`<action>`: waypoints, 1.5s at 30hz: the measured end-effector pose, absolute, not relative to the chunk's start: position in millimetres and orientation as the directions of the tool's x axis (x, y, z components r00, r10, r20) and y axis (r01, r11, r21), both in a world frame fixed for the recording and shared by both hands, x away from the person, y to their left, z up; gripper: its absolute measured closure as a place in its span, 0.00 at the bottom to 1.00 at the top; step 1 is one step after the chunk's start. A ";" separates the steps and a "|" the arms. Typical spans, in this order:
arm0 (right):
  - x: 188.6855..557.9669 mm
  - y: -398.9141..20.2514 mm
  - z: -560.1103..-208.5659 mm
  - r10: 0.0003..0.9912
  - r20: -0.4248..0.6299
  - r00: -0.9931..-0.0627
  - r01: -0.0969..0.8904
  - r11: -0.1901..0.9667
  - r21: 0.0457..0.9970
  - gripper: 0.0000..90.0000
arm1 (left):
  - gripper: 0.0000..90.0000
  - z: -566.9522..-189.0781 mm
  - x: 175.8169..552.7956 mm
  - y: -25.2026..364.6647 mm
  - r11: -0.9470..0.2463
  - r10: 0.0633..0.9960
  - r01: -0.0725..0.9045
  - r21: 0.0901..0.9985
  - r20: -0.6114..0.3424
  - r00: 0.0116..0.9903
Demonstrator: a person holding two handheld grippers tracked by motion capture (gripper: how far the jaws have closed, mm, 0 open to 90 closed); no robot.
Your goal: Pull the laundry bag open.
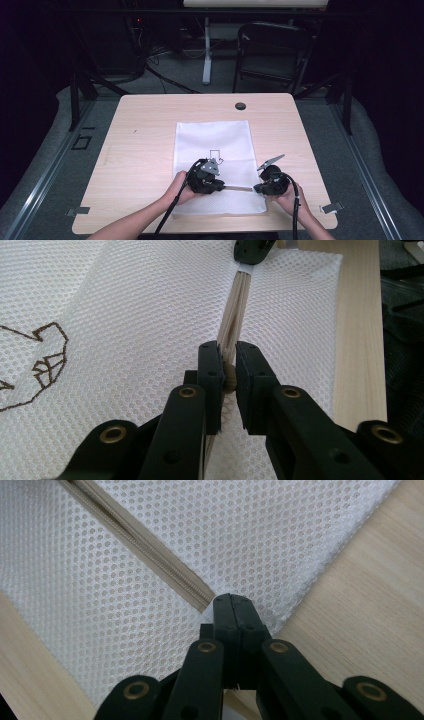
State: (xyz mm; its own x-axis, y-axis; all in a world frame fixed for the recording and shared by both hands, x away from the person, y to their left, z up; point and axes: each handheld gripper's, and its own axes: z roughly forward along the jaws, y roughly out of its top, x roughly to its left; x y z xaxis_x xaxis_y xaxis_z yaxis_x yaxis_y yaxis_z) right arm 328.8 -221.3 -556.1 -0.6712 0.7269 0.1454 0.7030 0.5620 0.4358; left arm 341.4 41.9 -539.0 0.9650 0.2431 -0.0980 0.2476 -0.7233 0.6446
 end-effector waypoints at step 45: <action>329.0 -221.8 -556.4 0.733 0.156 -0.662 0.712 0.550 0.437 1.00 | 0.91 -540.5 337.9 69.8 -0.709 0.259 0.260 0.656 -0.101 0.961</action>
State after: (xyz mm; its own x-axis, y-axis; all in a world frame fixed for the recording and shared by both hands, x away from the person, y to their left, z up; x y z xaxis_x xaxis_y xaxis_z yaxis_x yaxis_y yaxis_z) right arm 329.0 -221.8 -556.4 -0.6623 0.7329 0.1556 0.7115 0.5502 0.4371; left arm 337.9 69.8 -540.5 0.9605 0.2592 -0.1010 0.2603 -0.7089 0.6555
